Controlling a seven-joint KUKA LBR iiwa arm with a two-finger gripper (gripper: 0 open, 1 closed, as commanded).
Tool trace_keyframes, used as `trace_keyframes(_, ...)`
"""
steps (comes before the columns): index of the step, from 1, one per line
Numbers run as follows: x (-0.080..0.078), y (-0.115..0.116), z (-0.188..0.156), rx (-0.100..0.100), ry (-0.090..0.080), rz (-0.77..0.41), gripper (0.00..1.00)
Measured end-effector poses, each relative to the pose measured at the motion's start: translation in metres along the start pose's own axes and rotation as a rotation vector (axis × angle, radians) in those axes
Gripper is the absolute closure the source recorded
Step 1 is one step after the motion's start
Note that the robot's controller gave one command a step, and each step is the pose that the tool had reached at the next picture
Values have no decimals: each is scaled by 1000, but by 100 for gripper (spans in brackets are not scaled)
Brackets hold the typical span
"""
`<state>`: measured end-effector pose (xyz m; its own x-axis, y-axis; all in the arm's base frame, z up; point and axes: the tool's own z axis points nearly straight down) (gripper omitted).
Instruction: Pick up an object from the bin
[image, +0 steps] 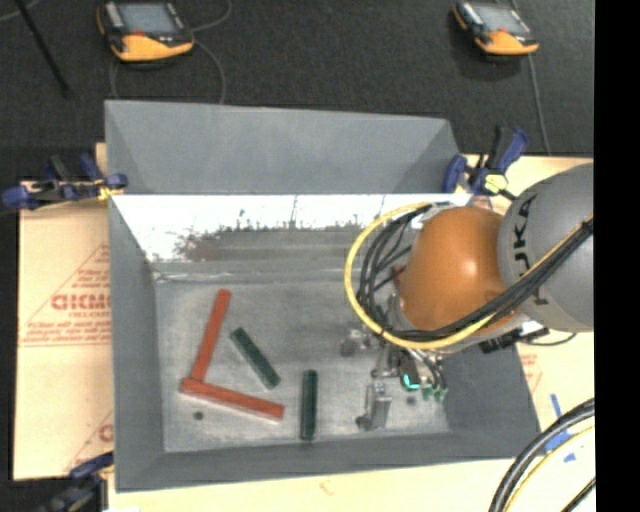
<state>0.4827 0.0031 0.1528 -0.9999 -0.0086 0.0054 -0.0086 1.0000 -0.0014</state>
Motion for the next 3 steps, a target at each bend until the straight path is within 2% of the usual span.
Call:
trace_keyframes(1, 10, 0, -15, 1, -7, -363, 0)
trace_keyframes(2, -35, 66, 85, -1, -8, -587, 0)
trace_keyframes(3, -36, 65, 82, -1, -10, -582, 100)
